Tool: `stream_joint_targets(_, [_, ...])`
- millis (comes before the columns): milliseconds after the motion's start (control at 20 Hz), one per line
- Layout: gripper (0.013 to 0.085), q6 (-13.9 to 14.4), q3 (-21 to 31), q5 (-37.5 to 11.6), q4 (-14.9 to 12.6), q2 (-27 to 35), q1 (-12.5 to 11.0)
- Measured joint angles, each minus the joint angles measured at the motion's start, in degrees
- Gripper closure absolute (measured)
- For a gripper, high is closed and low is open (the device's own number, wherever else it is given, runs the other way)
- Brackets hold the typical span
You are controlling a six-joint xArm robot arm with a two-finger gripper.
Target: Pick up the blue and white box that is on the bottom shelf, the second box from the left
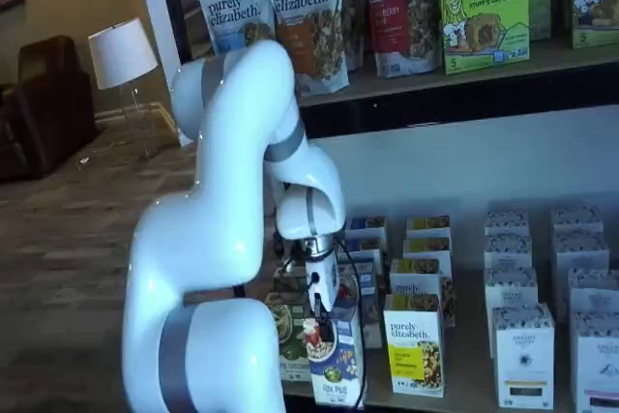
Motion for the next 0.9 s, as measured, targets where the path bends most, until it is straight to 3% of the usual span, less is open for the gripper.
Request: stream_joint_targets(900, [0.0490, -0.33, 21.62, -3.91, 4.63, -20.07, 3.91])
